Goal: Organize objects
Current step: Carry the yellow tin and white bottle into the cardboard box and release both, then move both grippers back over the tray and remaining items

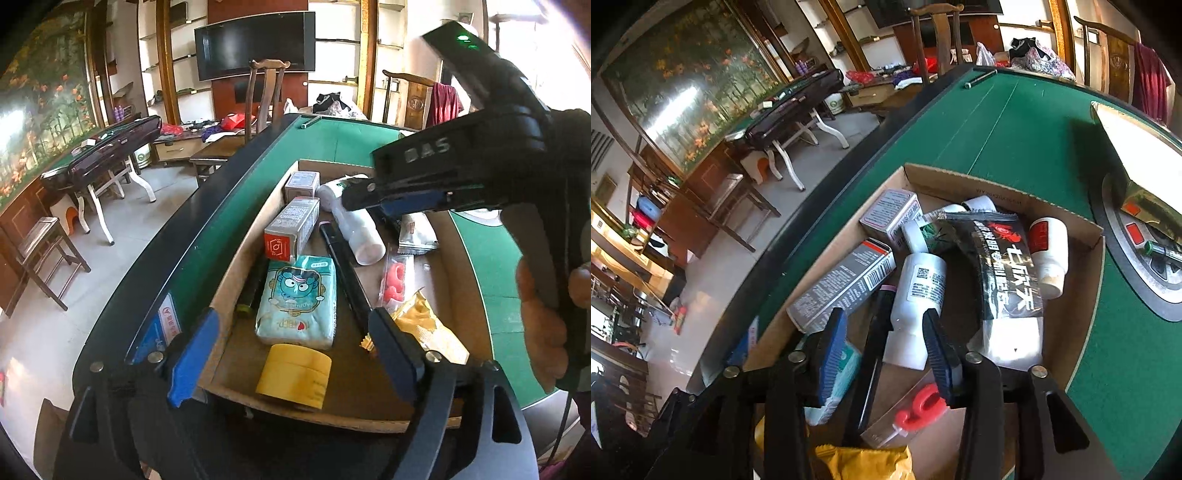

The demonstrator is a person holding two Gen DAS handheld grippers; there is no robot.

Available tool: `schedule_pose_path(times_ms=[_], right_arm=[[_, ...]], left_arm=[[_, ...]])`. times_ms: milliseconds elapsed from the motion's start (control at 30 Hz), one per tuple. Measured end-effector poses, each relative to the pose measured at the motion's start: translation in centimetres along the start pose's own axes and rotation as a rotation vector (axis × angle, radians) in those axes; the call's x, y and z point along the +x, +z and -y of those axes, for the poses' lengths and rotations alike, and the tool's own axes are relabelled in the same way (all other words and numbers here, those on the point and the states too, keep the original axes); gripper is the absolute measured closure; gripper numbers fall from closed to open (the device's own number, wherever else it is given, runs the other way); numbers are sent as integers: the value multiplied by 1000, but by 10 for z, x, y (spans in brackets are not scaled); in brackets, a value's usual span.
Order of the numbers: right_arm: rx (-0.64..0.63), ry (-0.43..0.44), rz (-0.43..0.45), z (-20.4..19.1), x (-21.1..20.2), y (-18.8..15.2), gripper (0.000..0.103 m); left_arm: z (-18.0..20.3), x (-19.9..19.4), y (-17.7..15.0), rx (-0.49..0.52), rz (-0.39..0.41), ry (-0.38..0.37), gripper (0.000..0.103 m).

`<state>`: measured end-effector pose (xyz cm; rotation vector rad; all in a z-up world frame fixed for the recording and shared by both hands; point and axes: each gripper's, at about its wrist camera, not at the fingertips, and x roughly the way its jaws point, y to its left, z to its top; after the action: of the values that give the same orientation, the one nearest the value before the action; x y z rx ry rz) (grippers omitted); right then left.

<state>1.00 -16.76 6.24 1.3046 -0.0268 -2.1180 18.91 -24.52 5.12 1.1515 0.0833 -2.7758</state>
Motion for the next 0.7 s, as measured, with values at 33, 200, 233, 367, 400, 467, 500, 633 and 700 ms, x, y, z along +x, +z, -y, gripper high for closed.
schedule_pose_path(times_ms=[33,200,233,367,400,467,500,633,700], right_arm=[[3,6,10,1,-5,-1,50],[15,18,52,6,-29,-7,43],[18,16,63,7,-34,-8,41],[44,17,96,23,-57,-16,37],[52,17,104,26,-62,-17,37],[68,16,122,35,-73,-21,36],[75,12,132,40,-79,-23,35],[88,-24,176,56,-102,-25,33],[89,-57,201,69,-118,-26,33]], left_arm=[[0,-2,0,-3,-1,2,18],[3,-11,5,-10,1,17,16],[4,-13,5,-8,4,20,16],[15,-23,6,24,16,33,16],[20,-26,7,36,19,34,16],[27,-32,10,58,26,33,16],[32,-36,11,73,32,33,16],[55,-48,22,140,62,32,15],[67,-54,27,175,74,25,15]])
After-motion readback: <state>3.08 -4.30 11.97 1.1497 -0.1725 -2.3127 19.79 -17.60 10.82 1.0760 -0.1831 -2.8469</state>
